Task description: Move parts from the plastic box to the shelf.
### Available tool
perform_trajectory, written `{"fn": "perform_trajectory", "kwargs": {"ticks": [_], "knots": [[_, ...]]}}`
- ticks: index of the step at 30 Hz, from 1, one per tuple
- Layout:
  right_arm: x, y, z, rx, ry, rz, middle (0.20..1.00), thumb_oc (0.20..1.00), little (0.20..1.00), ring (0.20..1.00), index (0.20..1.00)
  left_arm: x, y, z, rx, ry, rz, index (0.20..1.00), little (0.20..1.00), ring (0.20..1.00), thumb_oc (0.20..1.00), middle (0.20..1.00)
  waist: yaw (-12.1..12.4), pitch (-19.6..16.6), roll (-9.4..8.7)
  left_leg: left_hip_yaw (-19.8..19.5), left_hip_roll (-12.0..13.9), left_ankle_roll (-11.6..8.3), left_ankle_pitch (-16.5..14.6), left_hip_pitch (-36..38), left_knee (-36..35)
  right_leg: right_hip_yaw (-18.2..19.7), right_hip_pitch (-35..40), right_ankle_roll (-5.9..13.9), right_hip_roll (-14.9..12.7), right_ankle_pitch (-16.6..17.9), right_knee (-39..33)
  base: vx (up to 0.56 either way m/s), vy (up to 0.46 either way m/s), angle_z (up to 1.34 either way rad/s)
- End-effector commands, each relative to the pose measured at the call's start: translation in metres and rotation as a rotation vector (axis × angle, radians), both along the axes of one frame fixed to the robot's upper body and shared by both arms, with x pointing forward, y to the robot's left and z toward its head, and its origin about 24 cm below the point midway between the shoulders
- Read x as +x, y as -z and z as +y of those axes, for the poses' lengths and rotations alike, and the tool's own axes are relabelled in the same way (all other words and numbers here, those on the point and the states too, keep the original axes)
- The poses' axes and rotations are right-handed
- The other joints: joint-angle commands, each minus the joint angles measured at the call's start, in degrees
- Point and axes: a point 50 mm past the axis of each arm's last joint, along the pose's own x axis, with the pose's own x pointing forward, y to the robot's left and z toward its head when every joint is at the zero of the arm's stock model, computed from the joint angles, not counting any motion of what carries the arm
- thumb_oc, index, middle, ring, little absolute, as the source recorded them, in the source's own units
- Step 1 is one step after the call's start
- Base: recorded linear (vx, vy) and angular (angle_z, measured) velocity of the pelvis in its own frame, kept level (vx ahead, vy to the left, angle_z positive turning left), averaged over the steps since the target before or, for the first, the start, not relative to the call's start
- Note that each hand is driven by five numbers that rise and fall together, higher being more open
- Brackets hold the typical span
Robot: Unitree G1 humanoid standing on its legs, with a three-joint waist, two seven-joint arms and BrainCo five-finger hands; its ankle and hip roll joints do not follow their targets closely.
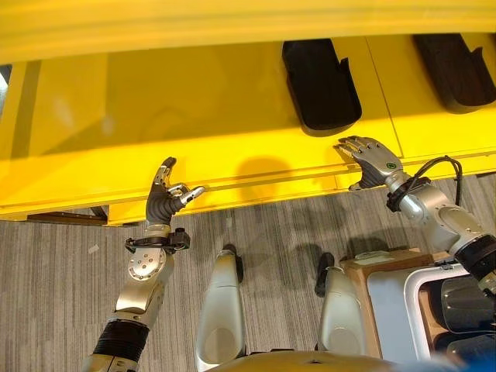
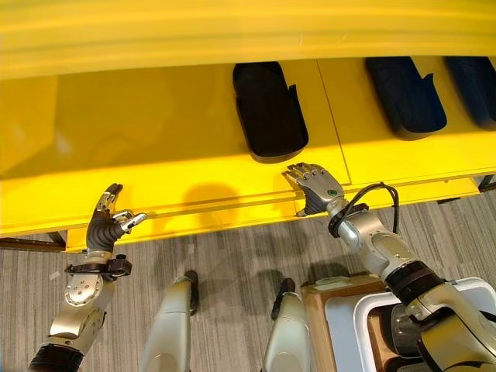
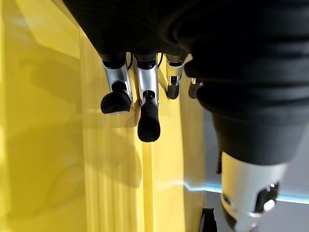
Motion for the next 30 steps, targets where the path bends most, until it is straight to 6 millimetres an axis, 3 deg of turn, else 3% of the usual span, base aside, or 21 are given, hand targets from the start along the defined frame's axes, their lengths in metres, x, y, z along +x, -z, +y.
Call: {"fn": "perform_trajectory", "kwargs": {"ticks": [1,30], "knots": [[0.010,-0.023,0.006,0.058,-0.020,-0.064,1.000,1.000,1.000,1.000,1.000,-0.008,0.008,-0.002,-0.012,0.010,0.037,1.000,1.000,1.000,1.000,1.000,1.2,-0.9,-0.36,-3.8,2.1,-2.24,2.8,2.1,-4.0,0.6,-2.1,-1.32,-1.1,-3.0,9.5,0.00,0.000,0.00],[0.023,-0.041,0.022,0.083,-0.040,-0.107,1.000,1.000,1.000,1.000,1.000,-0.008,0.004,0.000,-0.007,0.005,0.019,1.000,1.000,1.000,1.000,1.000,2.5,-0.1,-0.29,-3.8,1.4,-1.79,2.8,0.8,-3.3,0.9,-3.1,-1.24,-1.1,-2.5,9.7,0.00,0.000,0.00]]}}
